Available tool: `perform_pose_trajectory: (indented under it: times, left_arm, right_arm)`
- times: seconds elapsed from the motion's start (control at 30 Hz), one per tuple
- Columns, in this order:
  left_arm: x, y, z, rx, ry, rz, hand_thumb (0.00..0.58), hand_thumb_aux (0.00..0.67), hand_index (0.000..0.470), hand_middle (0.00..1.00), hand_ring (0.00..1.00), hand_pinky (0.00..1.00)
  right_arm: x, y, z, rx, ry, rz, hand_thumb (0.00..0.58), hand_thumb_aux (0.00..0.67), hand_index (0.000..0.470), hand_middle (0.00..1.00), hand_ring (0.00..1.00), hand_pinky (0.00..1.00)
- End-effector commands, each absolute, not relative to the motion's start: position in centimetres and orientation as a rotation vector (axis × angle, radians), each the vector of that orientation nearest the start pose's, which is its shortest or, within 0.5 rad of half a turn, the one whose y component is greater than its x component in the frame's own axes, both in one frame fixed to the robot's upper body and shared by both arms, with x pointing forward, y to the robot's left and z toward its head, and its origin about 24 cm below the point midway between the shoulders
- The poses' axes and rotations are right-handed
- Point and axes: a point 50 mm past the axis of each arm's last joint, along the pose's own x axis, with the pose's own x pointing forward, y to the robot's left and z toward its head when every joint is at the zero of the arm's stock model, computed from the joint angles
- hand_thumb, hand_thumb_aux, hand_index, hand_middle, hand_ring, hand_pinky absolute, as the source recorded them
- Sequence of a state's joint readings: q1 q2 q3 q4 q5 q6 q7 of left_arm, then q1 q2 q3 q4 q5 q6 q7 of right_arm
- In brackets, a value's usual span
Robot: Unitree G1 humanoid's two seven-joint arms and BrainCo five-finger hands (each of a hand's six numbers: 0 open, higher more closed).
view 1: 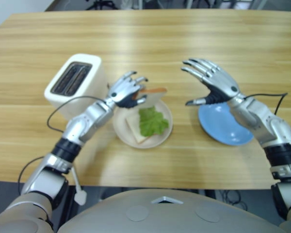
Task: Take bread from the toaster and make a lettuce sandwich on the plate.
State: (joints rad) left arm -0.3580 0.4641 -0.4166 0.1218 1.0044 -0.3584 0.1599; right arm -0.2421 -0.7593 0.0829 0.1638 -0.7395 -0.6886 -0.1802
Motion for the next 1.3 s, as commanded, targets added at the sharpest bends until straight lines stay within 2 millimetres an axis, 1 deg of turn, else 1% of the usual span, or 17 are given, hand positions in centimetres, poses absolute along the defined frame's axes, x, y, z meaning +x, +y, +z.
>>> perform_pose_trajectory:
  times: [0.03, 0.37, 0.47, 0.57, 0.7, 0.83, 0.93, 1.07, 1.3]
  left_arm:
    - [28.1, 10.2, 8.9, 1.443, -0.732, -0.463, 0.58, 0.67, 0.46, 1.0, 1.0, 1.0]
    - [28.1, 10.5, 8.7, 1.47, -0.73, -0.43, 0.58, 0.67, 0.46, 1.0, 1.0, 1.0]
    - [27.6, 10.2, 8.3, 1.451, -0.724, -0.443, 0.58, 0.67, 0.46, 1.0, 1.0, 1.0]
    - [26.4, 9.5, 7.1, 1.421, -0.71, -0.498, 0.58, 0.67, 0.46, 1.0, 1.0, 1.0]
    - [23.8, 8.4, 5.1, 1.382, -0.677, -0.605, 0.58, 0.67, 0.46, 1.0, 1.0, 1.0]
    - [22.1, 8.1, 3.5, 1.382, -0.632, -0.683, 0.58, 0.67, 0.46, 1.0, 1.0, 1.0]
    - [21.6, 8.3, 2.6, 1.391, -0.59, -0.716, 0.58, 0.67, 0.46, 1.0, 1.0, 1.0]
    - [21.3, 8.4, 2.1, 1.397, -0.554, -0.742, 0.58, 0.67, 0.46, 1.0, 1.0, 1.0]
    - [21.7, 9.2, 0.7, 1.484, -0.489, -0.769, 0.58, 0.67, 0.46, 1.0, 1.0, 1.0]
  right_arm:
    - [26.8, -21.7, 13.5, -1.389, -0.728, 0.352, 0.0, 0.0, 0.0, 0.0, 0.0, 0.0]
    - [26.3, -22.2, 13.5, -1.383, -0.711, 0.352, 0.0, 0.0, 0.0, 0.0, 0.0, 0.0]
    - [26.1, -22.2, 13.6, -1.38, -0.713, 0.35, 0.0, 0.0, 0.0, 0.0, 0.0, 0.0]
    - [26.1, -22.2, 13.8, -1.376, -0.718, 0.348, 0.0, 0.0, 0.0, 0.0, 0.0, 0.0]
    - [26.2, -22.3, 14.1, -1.379, -0.717, 0.347, 0.0, 0.0, 0.0, 0.0, 0.0, 0.0]
    - [26.2, -22.2, 14.4, -1.381, -0.722, 0.349, 0.0, 0.0, 0.0, 0.0, 0.0, 0.0]
    - [26.2, -22.1, 14.6, -1.38, -0.728, 0.35, 0.0, 0.0, 0.0, 0.0, 0.0, 0.0]
    - [26.1, -22.1, 14.7, -1.38, -0.728, 0.352, 0.0, 0.0, 0.0, 0.0, 0.0, 0.0]
    - [26.0, -22.3, 14.5, -1.379, -0.714, 0.359, 0.0, 0.0, 0.0, 0.0, 0.0, 0.0]
